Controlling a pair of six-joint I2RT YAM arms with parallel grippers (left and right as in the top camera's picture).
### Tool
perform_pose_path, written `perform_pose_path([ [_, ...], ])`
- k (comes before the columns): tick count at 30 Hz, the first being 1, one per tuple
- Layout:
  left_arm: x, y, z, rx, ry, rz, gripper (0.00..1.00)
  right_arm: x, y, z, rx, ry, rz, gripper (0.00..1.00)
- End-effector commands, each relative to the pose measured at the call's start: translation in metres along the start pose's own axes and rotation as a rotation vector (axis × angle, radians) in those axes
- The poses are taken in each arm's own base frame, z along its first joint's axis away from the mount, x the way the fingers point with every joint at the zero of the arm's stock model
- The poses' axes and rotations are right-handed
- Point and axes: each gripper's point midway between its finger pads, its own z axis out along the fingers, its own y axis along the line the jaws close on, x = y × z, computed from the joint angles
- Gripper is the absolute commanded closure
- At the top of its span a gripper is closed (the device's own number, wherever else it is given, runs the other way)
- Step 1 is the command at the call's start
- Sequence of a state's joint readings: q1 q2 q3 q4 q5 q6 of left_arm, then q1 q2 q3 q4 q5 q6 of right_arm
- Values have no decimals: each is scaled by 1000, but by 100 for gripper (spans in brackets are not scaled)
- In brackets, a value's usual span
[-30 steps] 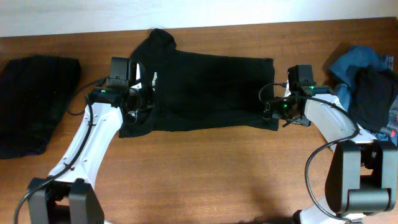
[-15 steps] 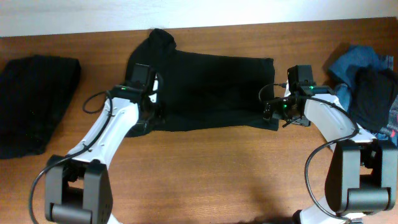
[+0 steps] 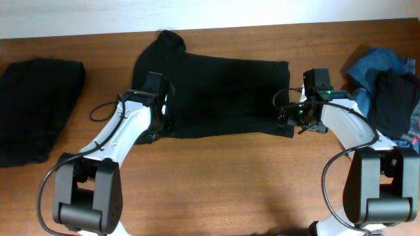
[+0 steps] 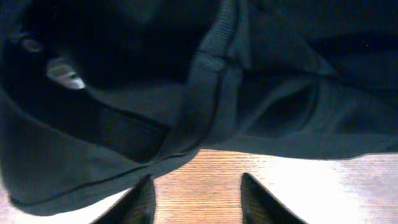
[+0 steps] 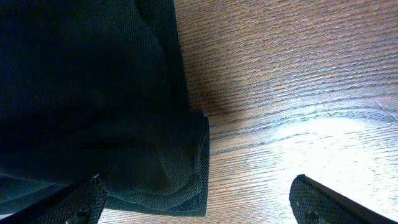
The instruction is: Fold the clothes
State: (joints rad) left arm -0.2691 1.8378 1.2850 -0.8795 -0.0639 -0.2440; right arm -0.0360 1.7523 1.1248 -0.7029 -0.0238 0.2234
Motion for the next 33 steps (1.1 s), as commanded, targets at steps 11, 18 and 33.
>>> perform_pose_path([
  [11,-27,11,1,-86,-103,149,56,4,-3,4,6,16,-2,1],
  [18,-26,12,1,-88,-97,192,60,4,-3,4,6,16,-2,1],
  [33,-14,13,20,-94,-80,365,53,4,-3,4,6,14,-2,1],
])
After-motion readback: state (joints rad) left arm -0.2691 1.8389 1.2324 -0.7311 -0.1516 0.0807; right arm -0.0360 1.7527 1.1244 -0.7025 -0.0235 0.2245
